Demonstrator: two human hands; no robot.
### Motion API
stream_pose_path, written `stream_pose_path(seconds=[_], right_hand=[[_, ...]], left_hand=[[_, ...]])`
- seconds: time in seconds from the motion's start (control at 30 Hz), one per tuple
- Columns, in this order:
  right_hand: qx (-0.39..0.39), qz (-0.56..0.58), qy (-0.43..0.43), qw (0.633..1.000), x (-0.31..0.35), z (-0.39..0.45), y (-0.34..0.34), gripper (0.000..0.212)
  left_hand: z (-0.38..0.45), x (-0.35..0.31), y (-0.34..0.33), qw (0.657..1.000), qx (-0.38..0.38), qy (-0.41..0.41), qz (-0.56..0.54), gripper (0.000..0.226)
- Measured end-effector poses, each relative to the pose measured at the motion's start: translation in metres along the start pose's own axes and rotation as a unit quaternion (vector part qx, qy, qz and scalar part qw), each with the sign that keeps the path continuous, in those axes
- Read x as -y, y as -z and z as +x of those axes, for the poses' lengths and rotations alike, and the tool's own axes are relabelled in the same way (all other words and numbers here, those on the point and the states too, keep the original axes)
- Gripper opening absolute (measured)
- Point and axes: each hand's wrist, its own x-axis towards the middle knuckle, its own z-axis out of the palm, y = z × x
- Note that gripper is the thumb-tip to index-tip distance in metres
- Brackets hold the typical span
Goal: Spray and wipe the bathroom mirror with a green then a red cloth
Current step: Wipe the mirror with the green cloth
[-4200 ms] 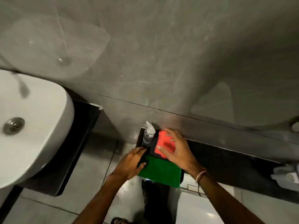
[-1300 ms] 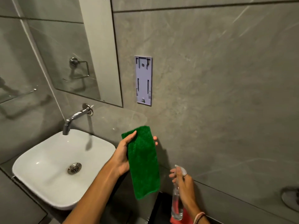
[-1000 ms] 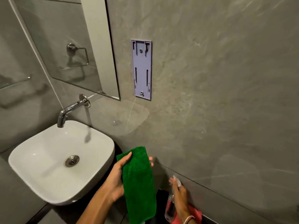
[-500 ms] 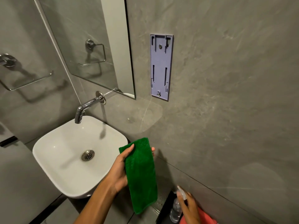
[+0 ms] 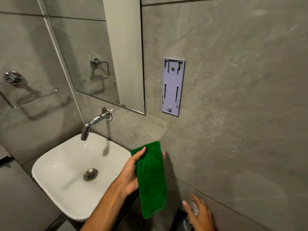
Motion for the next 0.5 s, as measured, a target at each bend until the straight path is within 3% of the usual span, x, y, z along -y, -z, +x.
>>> stream_pose_path(seconds=[0.1, 0.13, 0.2, 0.3, 0.37, 0.5], right_hand=[[-0.057, 0.03, 0.117, 0.991, 0.071, 0.0, 0.015, 0.026], [-0.029, 0.087, 0.143, 0.986, 0.104, 0.001, 0.023, 0.025], [0.095, 0.182, 0.196, 0.959, 0.18, 0.004, 0.04, 0.029], [0.191, 0.172, 0.313, 0.914, 0.283, 0.007, 0.057, 0.025], [0.193, 0.181, 0.362, 0.894, 0.345, 0.009, 0.064, 0.019], [0.226, 0.3, 0.357, 0.855, 0.445, 0.008, 0.068, 0.024]], left_hand=[[-0.007, -0.018, -0.015, 0.999, 0.0, -0.013, 0.035, 0.065], [-0.01, -0.026, -0.021, 0.998, 0.003, -0.022, 0.057, 0.058], [-0.021, -0.051, -0.041, 0.992, -0.01, -0.054, 0.111, 0.05], [-0.043, -0.095, -0.075, 0.979, -0.018, -0.1, 0.175, 0.048], [-0.064, -0.133, -0.093, 0.975, 0.004, -0.159, 0.157, 0.053], [-0.1, -0.183, -0.112, 0.939, 0.032, -0.339, 0.048, 0.076]])
